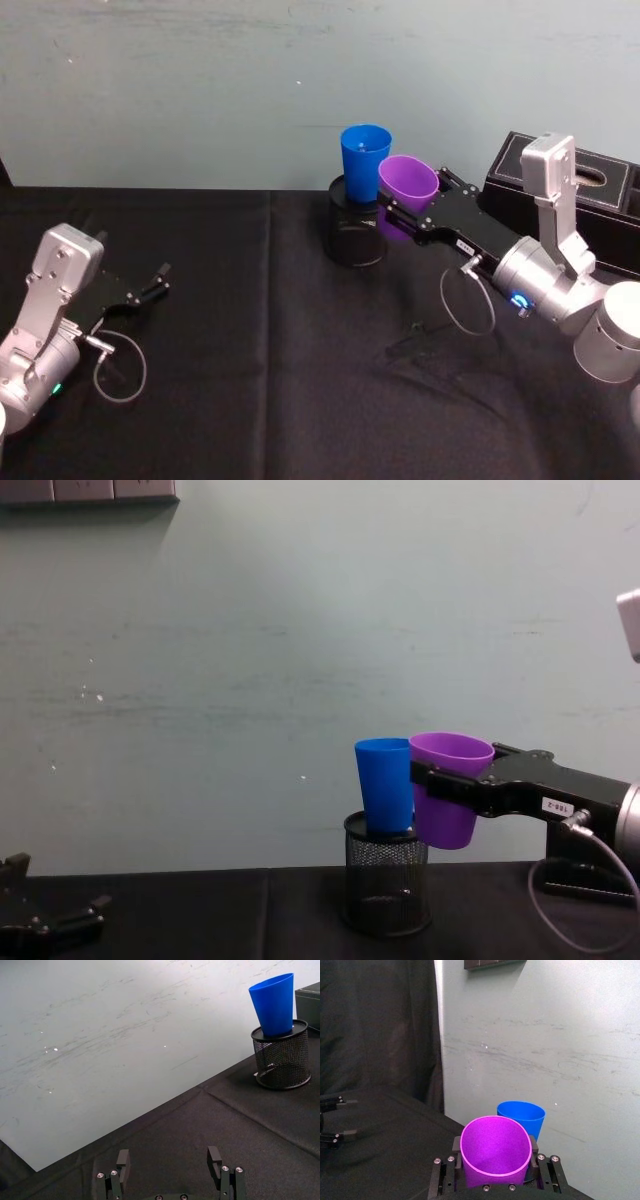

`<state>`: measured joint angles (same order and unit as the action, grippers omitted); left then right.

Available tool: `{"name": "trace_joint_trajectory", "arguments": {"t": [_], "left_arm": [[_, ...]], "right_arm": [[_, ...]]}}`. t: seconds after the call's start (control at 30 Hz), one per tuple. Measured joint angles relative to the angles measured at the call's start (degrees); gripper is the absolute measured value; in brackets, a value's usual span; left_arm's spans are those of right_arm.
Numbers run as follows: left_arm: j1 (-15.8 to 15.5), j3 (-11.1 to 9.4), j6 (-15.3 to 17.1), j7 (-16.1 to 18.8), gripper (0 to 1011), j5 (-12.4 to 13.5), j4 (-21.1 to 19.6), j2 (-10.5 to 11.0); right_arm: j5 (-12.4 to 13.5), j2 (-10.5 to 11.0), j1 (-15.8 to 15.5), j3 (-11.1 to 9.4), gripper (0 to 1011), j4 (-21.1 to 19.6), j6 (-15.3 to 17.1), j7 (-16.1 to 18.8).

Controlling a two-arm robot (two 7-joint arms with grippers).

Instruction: Pick up one cup with a gripper and tap it against the other cup.

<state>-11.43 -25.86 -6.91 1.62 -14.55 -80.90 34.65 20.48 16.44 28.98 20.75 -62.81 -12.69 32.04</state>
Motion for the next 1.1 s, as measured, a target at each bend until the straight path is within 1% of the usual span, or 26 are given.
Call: {"name": "trace_joint_trajectory", "arguments": {"t": [0.4,1.1], "left_arm": [[0.00,0.00,0.00,0.00,1011,0.00,0.00,0.00],[0.00,0.00,0.00,0.00,1011,0.00,0.00,0.00]], "right_arm": [[0.26,-1.09,3.08,0.02,731,4.01,-0.71,0.79],[0.30,-1.00,2.83,-0.01,732,3.71,-0.73,0.78]]}}
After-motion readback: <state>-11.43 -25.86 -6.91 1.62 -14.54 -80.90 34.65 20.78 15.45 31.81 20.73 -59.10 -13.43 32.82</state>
